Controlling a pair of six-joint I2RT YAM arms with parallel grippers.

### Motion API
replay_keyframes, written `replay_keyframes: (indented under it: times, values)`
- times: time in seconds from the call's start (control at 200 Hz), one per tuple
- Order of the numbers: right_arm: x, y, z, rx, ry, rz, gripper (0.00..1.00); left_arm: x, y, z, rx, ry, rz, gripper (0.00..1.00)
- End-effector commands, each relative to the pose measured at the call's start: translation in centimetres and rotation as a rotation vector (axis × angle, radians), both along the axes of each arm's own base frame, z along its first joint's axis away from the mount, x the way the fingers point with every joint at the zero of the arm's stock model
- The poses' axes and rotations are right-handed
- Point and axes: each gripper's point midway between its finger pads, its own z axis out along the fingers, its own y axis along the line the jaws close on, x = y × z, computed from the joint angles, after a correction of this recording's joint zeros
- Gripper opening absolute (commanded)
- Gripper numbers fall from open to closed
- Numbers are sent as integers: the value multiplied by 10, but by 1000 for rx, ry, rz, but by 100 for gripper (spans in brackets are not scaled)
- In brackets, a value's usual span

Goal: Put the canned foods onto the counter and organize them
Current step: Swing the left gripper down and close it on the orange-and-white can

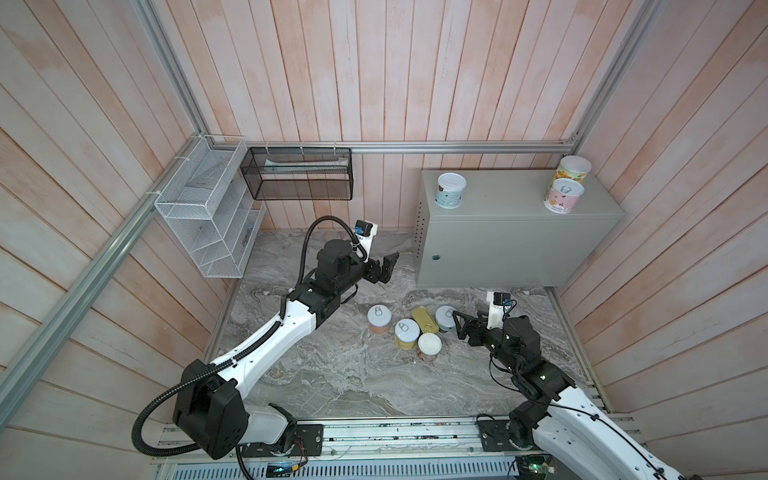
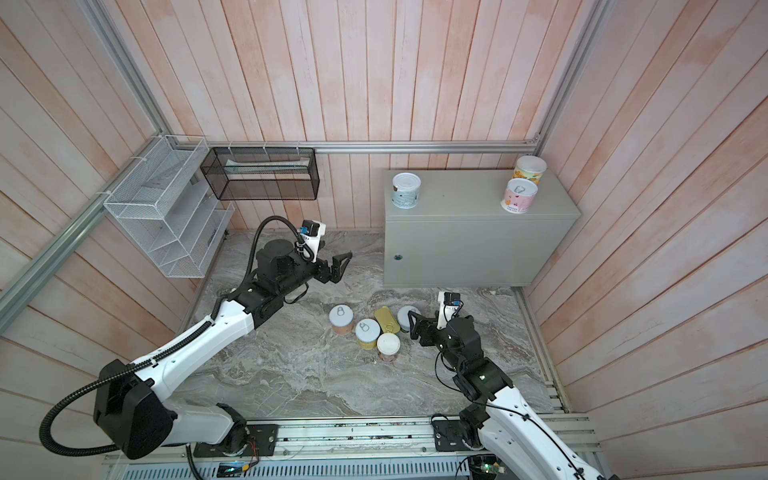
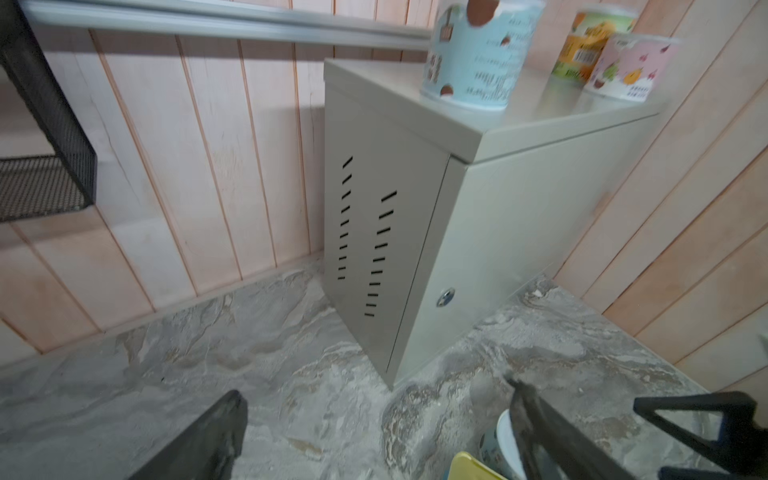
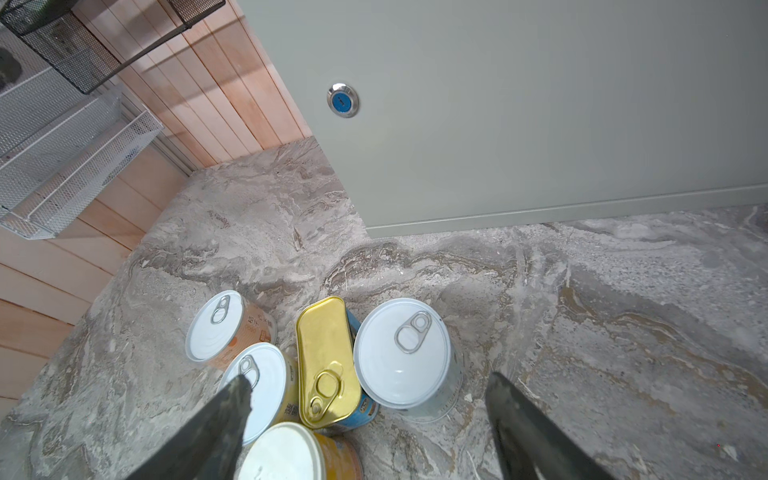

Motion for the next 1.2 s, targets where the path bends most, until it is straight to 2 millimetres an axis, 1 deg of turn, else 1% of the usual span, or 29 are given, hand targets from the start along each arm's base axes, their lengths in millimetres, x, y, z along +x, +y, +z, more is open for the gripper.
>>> replay_keyframes:
  times: [0.0, 0.035, 0.135, 0.305, 0.41, 0.56, 0.63, 0.7, 0.82, 1.0, 1.195]
  values:
    - [1, 4, 8, 3, -33, 18, 91, -13, 19, -63, 93, 197, 75, 100]
    - [2, 3, 8, 2, -35, 14, 92, -17, 21, -77, 102, 241, 82, 100]
    - [2, 3, 9, -1, -37, 14, 94, -27, 23, -108, 129, 334, 87, 100]
    - [1, 5, 5, -31, -39, 35, 95, -43, 19, -145, 178, 462, 43, 100]
    - [1, 9, 8, -21, -68, 63, 95, -51, 16, -164, 200, 528, 41, 100]
    - [-6, 21, 21, 23, -134, 138, 95, -59, 0, -183, 208, 583, 3, 100]
    - [-9, 25, 27, 37, -161, 170, 95, -59, -2, -193, 233, 614, 3, 100]
    - [-11, 27, 29, 35, -177, 187, 96, -59, -3, -204, 254, 642, 4, 100]
    - [-9, 25, 25, 12, -167, 173, 96, -57, -2, -216, 291, 676, 17, 100]
    - [-6, 24, 19, 1, -143, 160, 96, -51, 5, -223, 348, 672, 53, 100]
    - [-4, 25, 17, 1, -135, 160, 96, -44, 6, -231, 373, 663, 54, 100]
